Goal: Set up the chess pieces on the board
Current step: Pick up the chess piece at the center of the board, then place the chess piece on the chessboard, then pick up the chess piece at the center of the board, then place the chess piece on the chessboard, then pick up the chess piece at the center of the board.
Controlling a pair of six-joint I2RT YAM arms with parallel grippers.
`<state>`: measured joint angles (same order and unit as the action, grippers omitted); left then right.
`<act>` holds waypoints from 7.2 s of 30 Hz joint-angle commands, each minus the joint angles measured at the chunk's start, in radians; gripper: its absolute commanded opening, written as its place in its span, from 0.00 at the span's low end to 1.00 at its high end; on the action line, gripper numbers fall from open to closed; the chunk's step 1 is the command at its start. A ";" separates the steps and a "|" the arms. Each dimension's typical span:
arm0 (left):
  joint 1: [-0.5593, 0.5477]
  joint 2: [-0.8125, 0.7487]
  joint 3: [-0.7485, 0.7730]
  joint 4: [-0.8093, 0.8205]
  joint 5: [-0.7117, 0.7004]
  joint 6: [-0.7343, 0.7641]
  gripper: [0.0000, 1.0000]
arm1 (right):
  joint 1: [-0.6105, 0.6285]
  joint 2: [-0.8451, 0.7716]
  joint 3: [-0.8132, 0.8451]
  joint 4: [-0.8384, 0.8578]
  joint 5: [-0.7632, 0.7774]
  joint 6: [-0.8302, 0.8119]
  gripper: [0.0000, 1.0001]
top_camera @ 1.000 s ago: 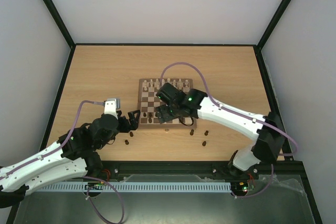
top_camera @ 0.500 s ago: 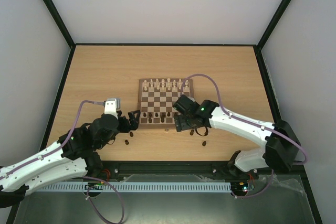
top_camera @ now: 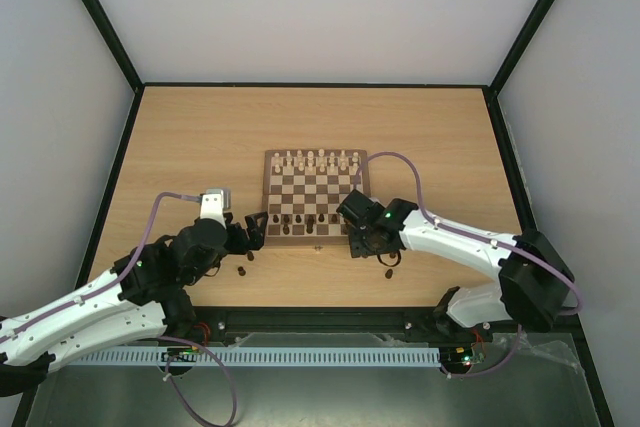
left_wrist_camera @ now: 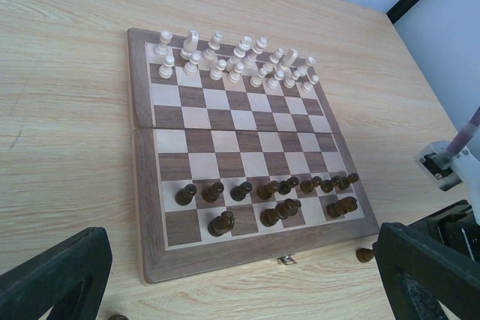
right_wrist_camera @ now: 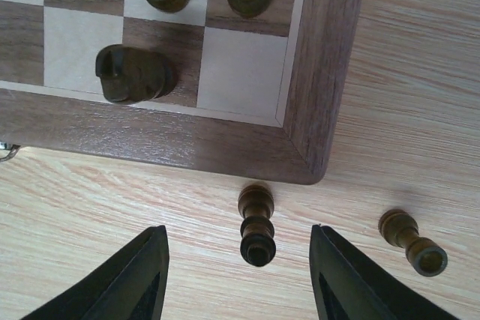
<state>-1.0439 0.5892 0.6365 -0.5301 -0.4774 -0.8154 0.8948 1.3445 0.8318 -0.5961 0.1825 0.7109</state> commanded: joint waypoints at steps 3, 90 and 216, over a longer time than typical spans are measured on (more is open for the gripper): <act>0.003 -0.011 -0.008 0.009 -0.002 0.003 0.99 | -0.003 0.035 -0.017 -0.005 0.002 0.009 0.49; 0.001 -0.015 -0.008 0.008 -0.016 0.005 0.99 | 0.027 0.275 0.414 -0.123 0.012 -0.172 0.67; 0.001 -0.020 -0.029 0.081 0.081 0.068 0.99 | -0.035 -0.212 -0.150 -0.180 0.019 0.198 0.57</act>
<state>-1.0439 0.5735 0.6197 -0.4545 -0.4000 -0.7555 0.8375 1.1656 0.7288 -0.7017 0.2050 0.8391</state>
